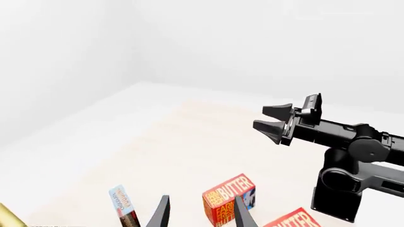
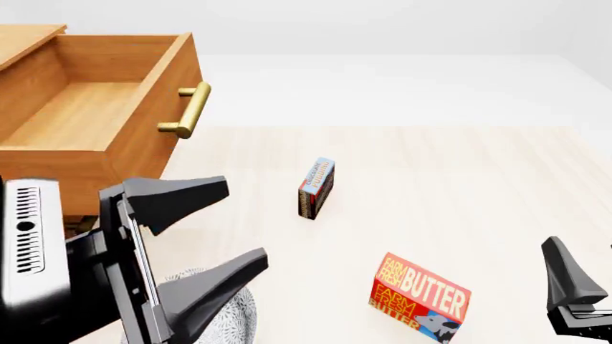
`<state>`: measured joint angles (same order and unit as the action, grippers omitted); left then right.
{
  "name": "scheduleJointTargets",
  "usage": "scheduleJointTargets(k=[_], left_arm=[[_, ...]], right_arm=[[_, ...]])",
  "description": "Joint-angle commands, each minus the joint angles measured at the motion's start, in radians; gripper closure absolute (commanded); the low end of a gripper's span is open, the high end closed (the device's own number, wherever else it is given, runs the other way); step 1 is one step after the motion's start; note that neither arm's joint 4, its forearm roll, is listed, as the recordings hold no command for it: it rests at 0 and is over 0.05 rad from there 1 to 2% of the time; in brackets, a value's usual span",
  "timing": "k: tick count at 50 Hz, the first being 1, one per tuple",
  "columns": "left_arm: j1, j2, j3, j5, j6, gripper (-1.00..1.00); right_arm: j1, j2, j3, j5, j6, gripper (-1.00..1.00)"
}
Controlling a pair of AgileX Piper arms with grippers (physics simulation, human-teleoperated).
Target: Put the chocolate pudding in the top drawer of the cabinet and close it.
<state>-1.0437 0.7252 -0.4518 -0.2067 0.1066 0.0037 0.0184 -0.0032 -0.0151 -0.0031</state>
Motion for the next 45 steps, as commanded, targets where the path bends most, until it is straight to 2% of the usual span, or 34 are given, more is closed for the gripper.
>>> scheduleJointTargets(k=[1,20,35,39,40,45], left_arm=[[-0.005,0.017,0.056,-0.098,-0.058,-1.0],[-0.008,0.117,0.117,-0.278,-0.124,-1.0],[0.015,0.223,0.081,-0.334,-0.188,-1.0],[0.02,0.235,0.03,-0.287,-0.202,-1.0],[0.019,0.269,0.064,-0.353,-0.208,-1.0],[0.036,0.342,0.064,-0.408,-0.224,-1.0]], right_arm=[[0.0,0.0,0.0,0.0,0.0,-1.0],[0.0,0.0,0.0,0.0,0.0,-1.0],[0.0,0.0,0.0,0.0,0.0,-1.0],[0.0,0.0,0.0,0.0,0.0,-1.0],[0.0,0.0,0.0,0.0,0.0,-1.0],[0.0,0.0,0.0,0.0,0.0,-1.0]])
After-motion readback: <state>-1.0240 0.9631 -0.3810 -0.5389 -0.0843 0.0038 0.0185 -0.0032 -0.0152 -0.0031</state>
